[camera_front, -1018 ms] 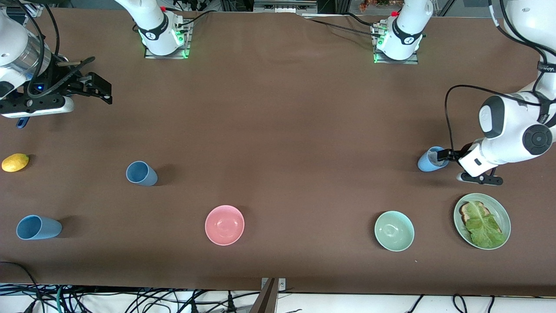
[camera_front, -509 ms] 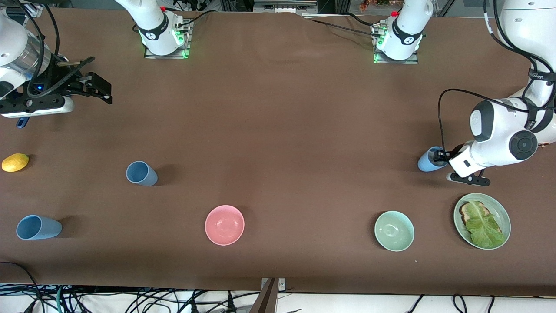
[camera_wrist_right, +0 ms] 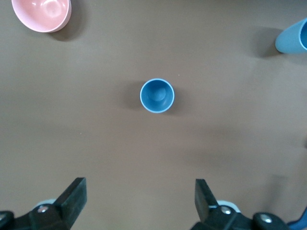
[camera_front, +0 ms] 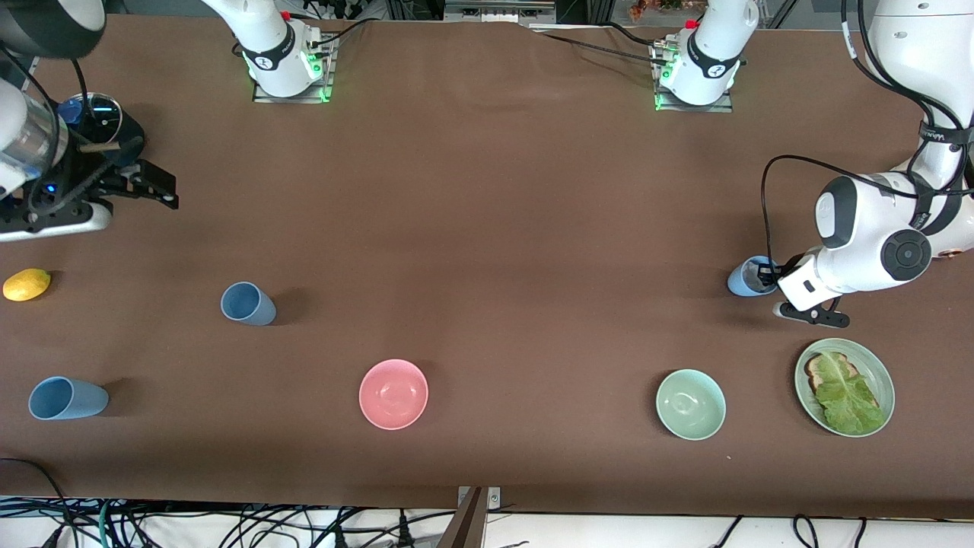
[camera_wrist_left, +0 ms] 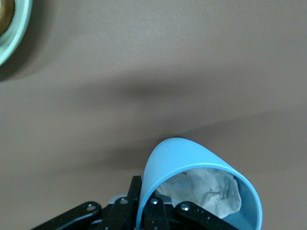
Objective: Stack blue cups with both arms
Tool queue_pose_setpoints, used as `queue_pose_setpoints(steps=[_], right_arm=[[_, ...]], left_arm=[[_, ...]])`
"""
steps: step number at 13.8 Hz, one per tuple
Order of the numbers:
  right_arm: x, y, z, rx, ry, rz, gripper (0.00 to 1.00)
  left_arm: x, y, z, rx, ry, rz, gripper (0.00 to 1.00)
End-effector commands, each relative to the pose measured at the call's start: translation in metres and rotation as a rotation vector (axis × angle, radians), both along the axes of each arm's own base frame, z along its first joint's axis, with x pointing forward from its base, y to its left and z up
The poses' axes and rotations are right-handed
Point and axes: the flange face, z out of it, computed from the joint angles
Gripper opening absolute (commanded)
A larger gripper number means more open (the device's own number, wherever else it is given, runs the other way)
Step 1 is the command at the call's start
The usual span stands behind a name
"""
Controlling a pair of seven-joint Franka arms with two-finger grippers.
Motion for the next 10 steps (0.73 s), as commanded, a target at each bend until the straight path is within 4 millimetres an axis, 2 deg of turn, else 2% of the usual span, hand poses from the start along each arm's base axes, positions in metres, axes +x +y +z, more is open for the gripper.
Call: queue_pose_setpoints(steps=[1, 2, 4, 6, 8, 10], right_arm=[[0.025, 0.002, -0.027, 0.005, -0.016, 0.019, 1.0], [0.035, 0.001, -0.044, 0.006, -0.016, 0.017, 1.0], [0.054, -0.007, -0.078, 0.009, -0.025, 0.012, 1.0], [0.07, -0.024, -0.107, 0.013, -0.046, 0.038, 1.0], [0.079, -0.035, -0.128, 0.014, -0.056, 0.04, 1.0], [0.088, -0.045, -0.156, 0.012, -0.062, 0.032, 1.0]], left_arm=[[0.004, -0.003, 0.009, 0.006, -0.012, -0.027, 0.0], [0.006, -0.008, 0.014, 0.005, -0.014, -0.025, 0.0], [0.019, -0.039, 0.038, -0.013, 0.016, -0.066, 0.0], [0.034, -0.08, 0.073, -0.023, 0.034, -0.058, 0.0], [0.036, -0.146, 0.091, -0.012, 0.034, 0.023, 0.0], [0.026, -0.219, 0.093, 0.006, 0.032, 0.075, 0.0]])
